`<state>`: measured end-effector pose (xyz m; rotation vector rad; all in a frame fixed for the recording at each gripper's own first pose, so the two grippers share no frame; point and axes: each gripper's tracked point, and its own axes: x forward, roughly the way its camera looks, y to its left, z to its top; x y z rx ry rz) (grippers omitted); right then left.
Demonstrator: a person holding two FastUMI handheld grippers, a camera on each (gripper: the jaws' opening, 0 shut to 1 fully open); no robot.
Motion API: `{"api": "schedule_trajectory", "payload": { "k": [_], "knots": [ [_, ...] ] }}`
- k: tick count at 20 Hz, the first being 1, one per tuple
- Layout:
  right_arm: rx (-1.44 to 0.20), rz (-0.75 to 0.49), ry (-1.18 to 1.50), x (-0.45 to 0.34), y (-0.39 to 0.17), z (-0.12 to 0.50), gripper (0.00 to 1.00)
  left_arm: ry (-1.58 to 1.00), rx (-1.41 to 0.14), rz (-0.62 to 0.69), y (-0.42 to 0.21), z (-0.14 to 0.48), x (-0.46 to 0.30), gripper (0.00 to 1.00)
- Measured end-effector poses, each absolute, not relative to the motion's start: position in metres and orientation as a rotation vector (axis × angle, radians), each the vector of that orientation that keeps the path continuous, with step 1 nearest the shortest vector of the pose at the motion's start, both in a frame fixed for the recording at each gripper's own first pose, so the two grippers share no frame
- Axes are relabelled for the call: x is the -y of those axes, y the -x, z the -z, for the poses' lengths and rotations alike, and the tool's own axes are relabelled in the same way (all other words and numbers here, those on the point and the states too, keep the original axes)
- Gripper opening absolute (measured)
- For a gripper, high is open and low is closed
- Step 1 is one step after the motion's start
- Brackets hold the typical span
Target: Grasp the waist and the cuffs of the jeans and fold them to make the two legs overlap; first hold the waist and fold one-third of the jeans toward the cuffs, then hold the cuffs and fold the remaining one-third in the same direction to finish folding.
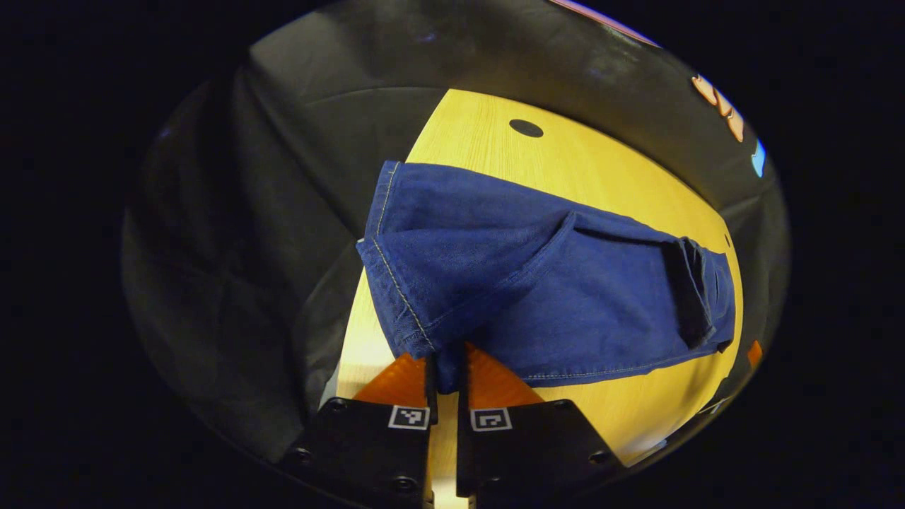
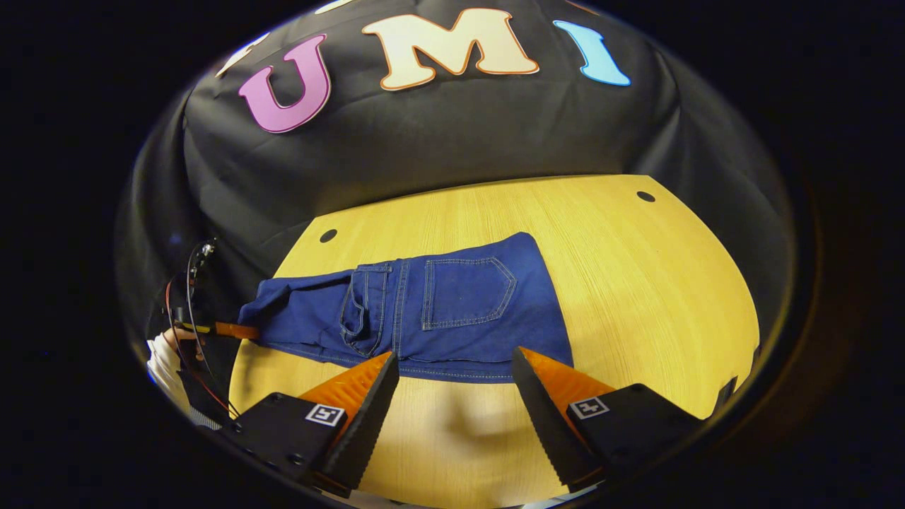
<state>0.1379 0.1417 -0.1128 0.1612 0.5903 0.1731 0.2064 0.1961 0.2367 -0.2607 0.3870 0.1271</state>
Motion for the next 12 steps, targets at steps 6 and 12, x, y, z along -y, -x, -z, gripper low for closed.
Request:
{"api": "schedule_trajectory", "payload": {
  "k": [6,12],
  "knots": [
    [-0.56,-0.137,-0.181,-0.12,-0.125,0.102,0.94,0.338,-0.384,-0.137,-0.206,-0.238,-0.195,0.01],
    [-0.547,-0.084,-0.222,-0.087,-0.113,0.103,0.94,0.399,-0.316,-0.095,-0.198,-0.266,-0.182,0.01]
  ]
}}
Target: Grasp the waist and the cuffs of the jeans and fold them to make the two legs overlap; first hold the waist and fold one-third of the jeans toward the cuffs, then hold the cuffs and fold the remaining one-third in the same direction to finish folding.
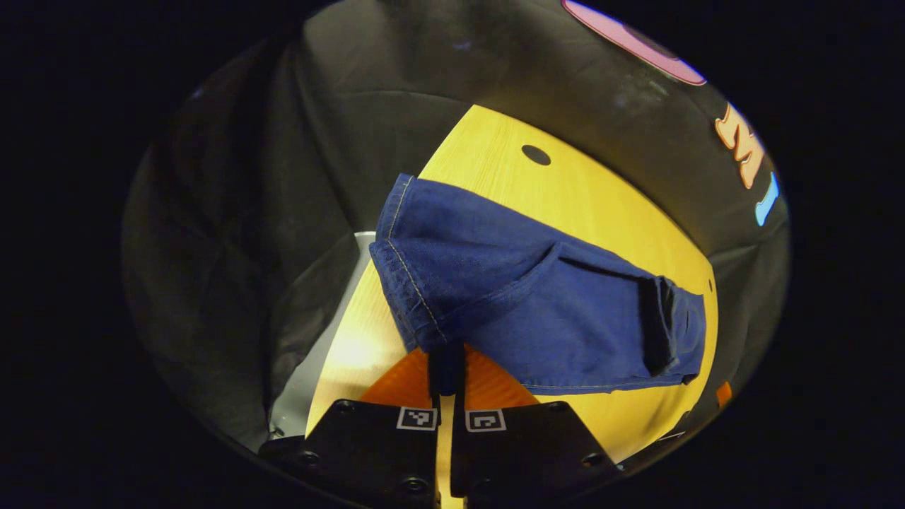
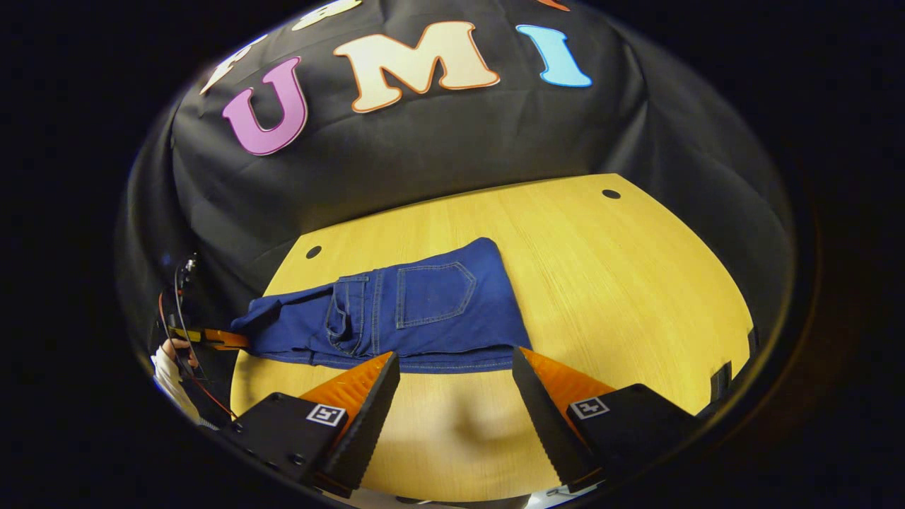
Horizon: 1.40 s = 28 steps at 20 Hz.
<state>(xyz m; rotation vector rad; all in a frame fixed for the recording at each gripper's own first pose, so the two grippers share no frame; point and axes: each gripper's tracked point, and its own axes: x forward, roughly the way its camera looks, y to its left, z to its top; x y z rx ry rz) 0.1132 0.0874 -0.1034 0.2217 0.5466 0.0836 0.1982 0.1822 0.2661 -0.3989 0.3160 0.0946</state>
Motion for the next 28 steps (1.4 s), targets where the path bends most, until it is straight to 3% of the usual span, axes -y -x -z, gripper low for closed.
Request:
{"api": "schedule_trajectory", "payload": {
  "k": [2,3,5,6,10,11,12,16,19,20,22,23,24,26,27,28],
  "knots": [
    [-0.546,-0.077,-0.234,-0.079,-0.111,0.105,0.99,0.402,-0.29,-0.061,-0.189,-0.285,-0.168,0.01],
    [-0.547,-0.077,-0.244,-0.077,-0.111,0.106,0.94,0.397,-0.274,-0.041,-0.185,-0.297,-0.157,0.01],
    [-0.548,-0.078,-0.26,-0.069,-0.11,0.107,0.94,0.377,-0.246,-0.007,-0.178,-0.311,-0.14,0.01],
    [-0.547,-0.079,-0.265,-0.064,-0.109,0.107,0.99,0.363,-0.236,0.005,-0.176,-0.319,-0.13,0.01],
    [-0.538,-0.076,-0.281,-0.037,-0.114,0.104,0.99,0.312,-0.218,0.044,-0.177,-0.349,-0.083,0.0],
    [-0.534,-0.073,-0.286,-0.028,-0.115,0.102,0.94,0.3,-0.213,0.047,-0.179,-0.355,-0.072,0.0],
    [-0.531,-0.072,-0.293,-0.019,-0.116,0.1,0.99,0.289,-0.211,0.052,-0.177,-0.36,-0.06,0.0],
    [-0.526,-0.079,-0.302,0.013,-0.118,0.098,0.99,0.234,-0.181,0.085,-0.168,-0.388,-0.007,0.0],
    [-0.527,-0.088,-0.298,0.038,-0.119,0.101,0.94,0.179,-0.148,0.12,-0.164,-0.418,0.041,0.0],
    [-0.527,-0.094,-0.308,0.044,-0.12,0.102,0.99,0.161,-0.137,0.138,-0.162,-0.429,0.061,0.0],
    [-0.53,-0.113,-0.333,0.055,-0.121,0.103,0.99,0.125,-0.125,0.172,-0.159,-0.442,0.099,0.0],
    [-0.53,-0.119,-0.342,0.06,-0.123,0.105,0.94,0.098,-0.121,0.184,-0.16,-0.448,0.117,0.0],
    [-0.529,-0.125,-0.346,0.067,-0.125,0.105,0.99,0.069,-0.118,0.195,-0.163,-0.45,0.138,0.0],
    [-0.526,-0.127,-0.347,0.081,-0.125,0.106,0.94,0.019,-0.141,0.233,-0.168,-0.45,0.18,0.0],
    [-0.525,-0.128,-0.348,0.088,-0.124,0.106,0.99,-0.003,-0.159,0.252,-0.171,-0.446,0.2,0.0],
    [-0.523,-0.126,-0.351,0.095,-0.124,0.107,0.94,-0.033,-0.183,0.266,-0.178,-0.438,0.217,0.0]
  ]
}}
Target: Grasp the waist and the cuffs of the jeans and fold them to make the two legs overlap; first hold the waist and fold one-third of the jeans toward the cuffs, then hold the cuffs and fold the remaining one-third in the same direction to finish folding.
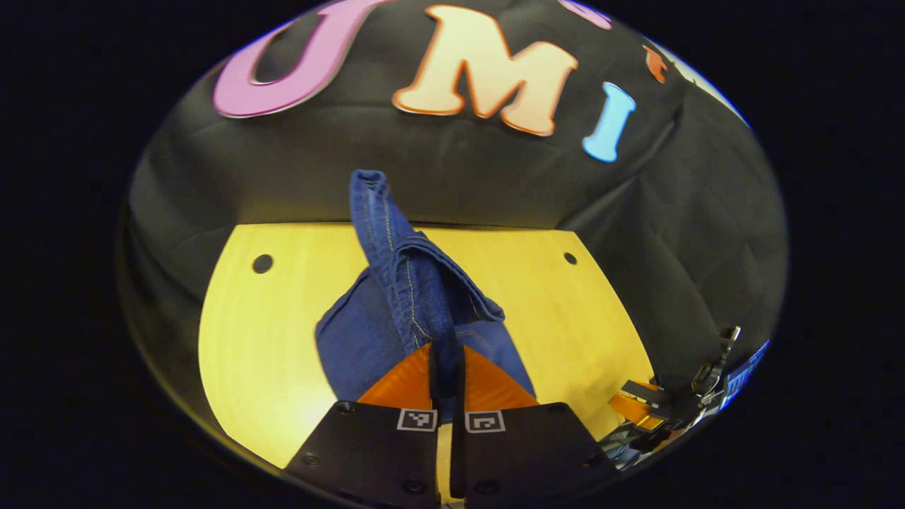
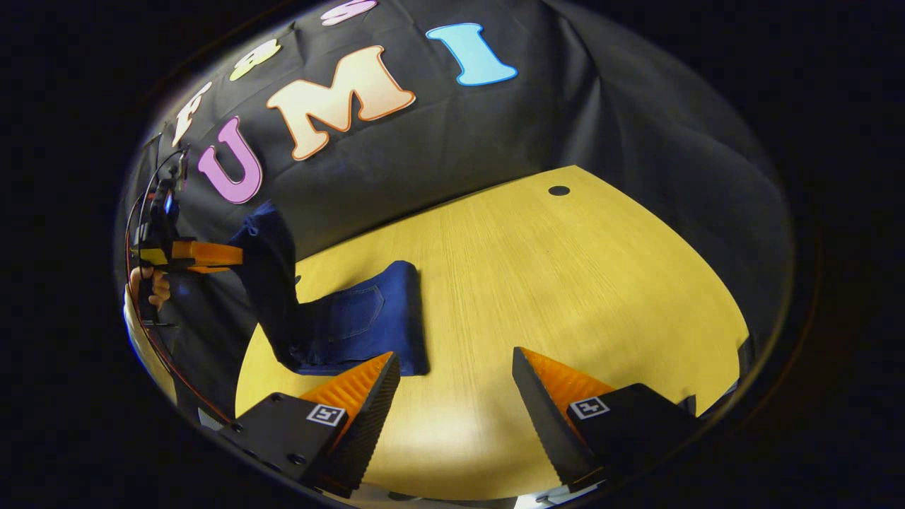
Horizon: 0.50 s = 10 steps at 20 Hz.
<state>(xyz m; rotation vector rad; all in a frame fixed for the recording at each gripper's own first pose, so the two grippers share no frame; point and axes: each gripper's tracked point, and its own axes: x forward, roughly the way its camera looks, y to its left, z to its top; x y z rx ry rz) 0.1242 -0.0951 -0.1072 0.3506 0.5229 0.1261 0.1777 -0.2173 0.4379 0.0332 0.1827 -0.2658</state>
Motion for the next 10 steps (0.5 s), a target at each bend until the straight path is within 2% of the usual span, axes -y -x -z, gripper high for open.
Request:
{"api": "schedule_trajectory", "payload": {
  "k": [1,2,3,5,6,7,8,9,10],
  "knots": [
    [-0.522,-0.121,-0.353,0.102,-0.124,0.109,0.99,-0.067,-0.205,0.272,-0.186,-0.429,0.234,0.0],
    [-0.523,-0.115,-0.356,0.108,-0.123,0.111,0.94,-0.101,-0.23,0.274,-0.194,-0.415,0.249,0.0],
    [-0.528,-0.109,-0.361,0.114,-0.121,0.113,0.99,-0.132,-0.262,0.268,-0.203,-0.399,0.262,0.0],
    [-0.536,-0.096,-0.376,0.126,-0.115,0.121,0.98,-0.185,-0.325,0.258,-0.214,-0.368,0.28,0.0],
    [-0.544,-0.09,-0.384,0.131,-0.111,0.126,0.94,-0.212,-0.356,0.254,-0.219,-0.352,0.285,0.0],
    [-0.551,-0.083,-0.388,0.135,-0.108,0.131,0.98,-0.24,-0.385,0.245,-0.224,-0.336,0.288,0.0],
    [-0.558,-0.077,-0.391,0.139,-0.104,0.134,0.94,-0.268,-0.411,0.229,-0.229,-0.32,0.289,0.0],
    [-0.562,-0.072,-0.39,0.144,-0.101,0.136,0.94,-0.292,-0.429,0.214,-0.234,-0.306,0.291,0.0],
    [-0.563,-0.069,-0.389,0.147,-0.098,0.137,0.98,-0.305,-0.447,0.197,-0.237,-0.295,0.294,0.01]
  ]
}}
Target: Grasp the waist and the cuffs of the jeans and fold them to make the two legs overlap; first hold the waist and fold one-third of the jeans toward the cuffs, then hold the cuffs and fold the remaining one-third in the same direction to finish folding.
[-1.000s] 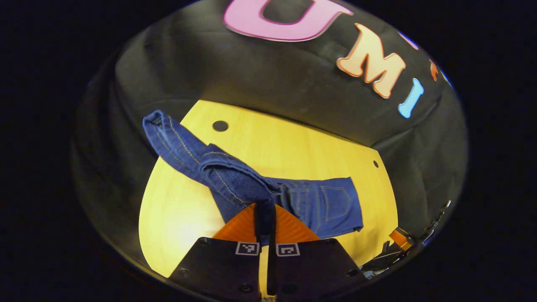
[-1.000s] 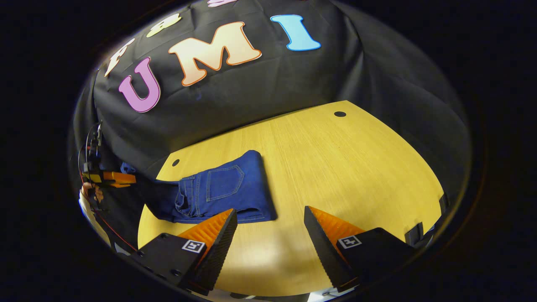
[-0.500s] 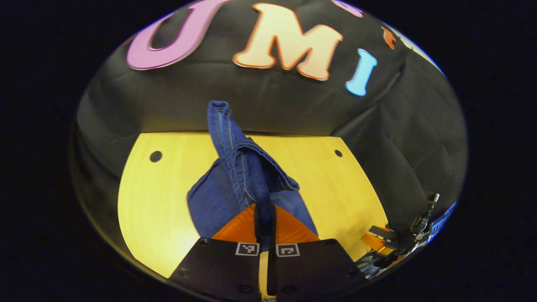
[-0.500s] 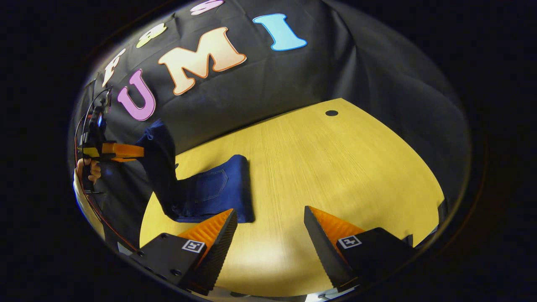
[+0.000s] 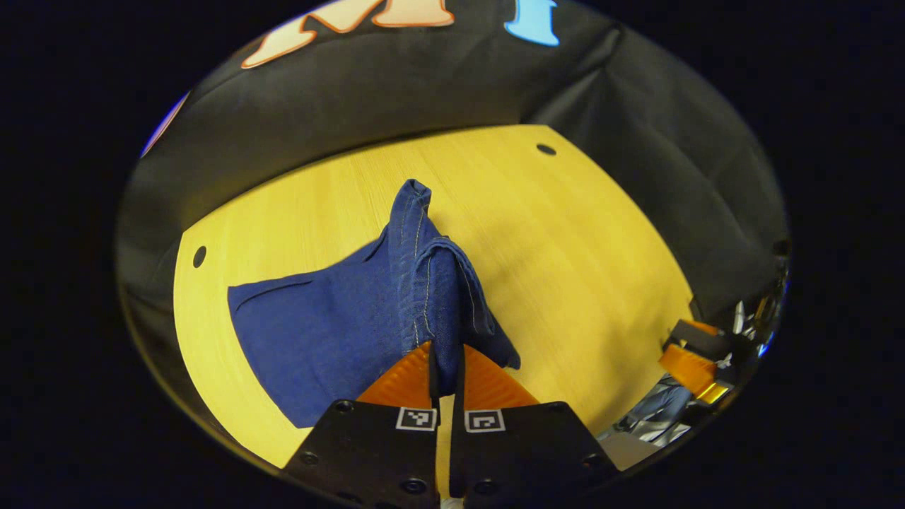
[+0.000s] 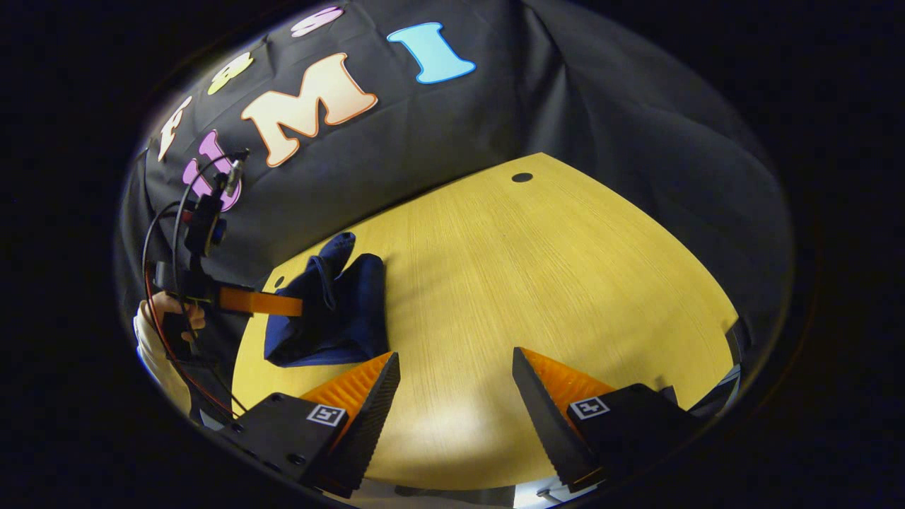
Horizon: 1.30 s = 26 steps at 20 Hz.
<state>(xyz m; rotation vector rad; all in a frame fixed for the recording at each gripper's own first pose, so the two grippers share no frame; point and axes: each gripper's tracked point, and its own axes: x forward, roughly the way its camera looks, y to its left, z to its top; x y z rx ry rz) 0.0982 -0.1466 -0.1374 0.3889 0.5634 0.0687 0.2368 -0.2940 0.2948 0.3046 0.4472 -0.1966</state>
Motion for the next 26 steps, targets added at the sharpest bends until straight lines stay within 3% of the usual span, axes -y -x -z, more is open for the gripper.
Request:
{"api": "schedule_trajectory", "payload": {
  "k": [4,5,6,8,9,11,12,14,15,16,18,19,23,26],
  "knots": [
    [-0.561,-0.065,-0.392,0.152,-0.093,0.139,0.99,-0.372,-0.462,0.128,-0.248,-0.274,0.294,0.01],
    [-0.557,-0.066,-0.392,0.152,-0.092,0.138,0.94,-0.401,-0.459,0.109,-0.249,-0.27,0.294,0.01],
    [-0.554,-0.069,-0.389,0.153,-0.091,0.138,0.99,-0.432,-0.454,0.09,-0.249,-0.265,0.295,0.02],
    [-0.551,-0.07,-0.374,0.157,-0.088,0.139,0.98,-0.493,-0.457,0.066,-0.248,-0.259,0.294,0.05],
    [-0.549,-0.071,-0.372,0.161,-0.087,0.138,0.94,-0.513,-0.445,0.066,-0.248,-0.26,0.295,0.05],
    [-0.542,-0.071,-0.37,0.168,-0.087,0.136,0.94,-0.505,-0.411,0.11,-0.245,-0.267,0.307,0.09],
    [-0.539,-0.07,-0.367,0.173,-0.085,0.135,0.98,-0.485,-0.395,0.152,-0.238,-0.267,0.319,0.27],
    [-0.533,-0.073,-0.359,0.18,-0.084,0.133,0.98,-0.46,-0.326,0.214,-0.222,-0.276,0.345,0.64],
    [-0.526,-0.077,-0.353,0.184,-0.083,0.13,0.94,-0.456,-0.285,0.229,-0.213,-0.281,0.354,0.82],
    [-0.519,-0.081,-0.344,0.184,-0.082,0.128,0.99,-0.448,-0.244,0.214,-0.205,-0.289,0.357,1.0],
    [-0.511,-0.091,-0.325,0.186,-0.08,0.126,0.94,-0.41,-0.178,0.207,-0.19,-0.299,0.36,0.96],
    [-0.509,-0.096,-0.317,0.184,-0.078,0.124,0.98,-0.386,-0.147,0.216,-0.182,-0.306,0.361,0.96],
    [-0.47,-0.12,-0.307,0.156,-0.075,0.105,0.99,-0.297,-0.049,0.208,-0.151,-0.328,0.337,0.96],
    [-0.457,-0.133,-0.3,0.126,-0.073,0.097,0.99,-0.194,-0.066,0.202,-0.134,-0.317,0.294,0.97]
  ]
}}
